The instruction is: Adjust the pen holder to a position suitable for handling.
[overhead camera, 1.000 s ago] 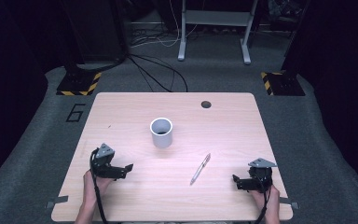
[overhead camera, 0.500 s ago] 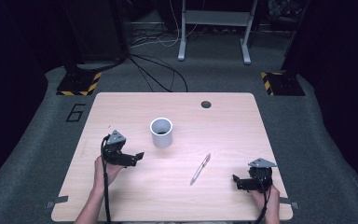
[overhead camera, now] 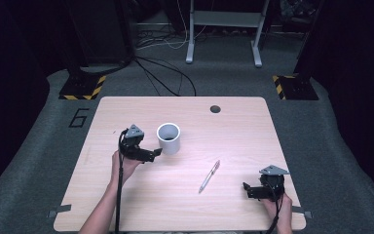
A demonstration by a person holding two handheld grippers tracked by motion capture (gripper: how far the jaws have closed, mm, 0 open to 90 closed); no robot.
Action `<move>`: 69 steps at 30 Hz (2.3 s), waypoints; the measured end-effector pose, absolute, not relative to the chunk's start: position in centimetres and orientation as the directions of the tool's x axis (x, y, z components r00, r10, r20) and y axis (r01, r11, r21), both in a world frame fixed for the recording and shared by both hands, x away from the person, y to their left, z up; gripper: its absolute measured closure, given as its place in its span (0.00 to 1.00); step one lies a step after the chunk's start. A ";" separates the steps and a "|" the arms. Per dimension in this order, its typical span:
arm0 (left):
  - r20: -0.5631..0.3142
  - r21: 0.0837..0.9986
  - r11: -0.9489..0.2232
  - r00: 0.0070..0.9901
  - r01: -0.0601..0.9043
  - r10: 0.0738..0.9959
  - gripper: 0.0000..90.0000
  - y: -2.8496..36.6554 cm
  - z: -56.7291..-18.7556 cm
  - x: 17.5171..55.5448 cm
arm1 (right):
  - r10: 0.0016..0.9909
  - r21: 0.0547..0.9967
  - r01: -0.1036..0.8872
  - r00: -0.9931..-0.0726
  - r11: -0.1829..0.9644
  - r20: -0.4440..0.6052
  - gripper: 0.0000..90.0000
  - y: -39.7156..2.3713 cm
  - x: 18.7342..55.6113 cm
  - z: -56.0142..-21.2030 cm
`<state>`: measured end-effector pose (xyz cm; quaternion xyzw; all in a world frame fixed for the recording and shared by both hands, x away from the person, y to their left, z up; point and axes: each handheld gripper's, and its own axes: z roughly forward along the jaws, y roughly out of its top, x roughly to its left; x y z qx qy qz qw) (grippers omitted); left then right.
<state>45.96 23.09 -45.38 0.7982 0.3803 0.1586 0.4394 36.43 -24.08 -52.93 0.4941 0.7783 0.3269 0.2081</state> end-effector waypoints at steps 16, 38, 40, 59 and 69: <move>-0.037 0.808 -0.375 0.675 0.454 0.737 0.00 19.6 -46.3 49.1 | 0.905 0.715 0.633 -0.425 0.298 -0.001 0.00 -24.1 36.4 -52.9; -0.035 0.795 -0.361 0.631 0.488 0.775 0.06 17.2 -48.9 51.5 | 0.905 0.715 0.633 -0.426 0.298 -0.001 0.00 -24.1 36.4 -52.9; -0.038 0.799 -0.354 0.628 0.486 0.777 0.06 17.2 -48.9 51.4 | 0.905 0.714 0.633 -0.426 0.299 -0.001 0.00 -24.1 36.4 -52.9; 0.003 0.834 -0.372 0.670 0.407 0.742 0.08 16.0 -48.1 50.3 | 0.906 0.714 0.635 -0.423 0.295 0.001 0.00 -24.1 36.4 -52.9; 0.007 0.831 -0.395 0.704 0.391 0.711 0.08 14.1 -48.2 50.0 | 0.905 0.715 0.633 -0.426 0.298 -0.001 0.00 -24.1 36.4 -52.9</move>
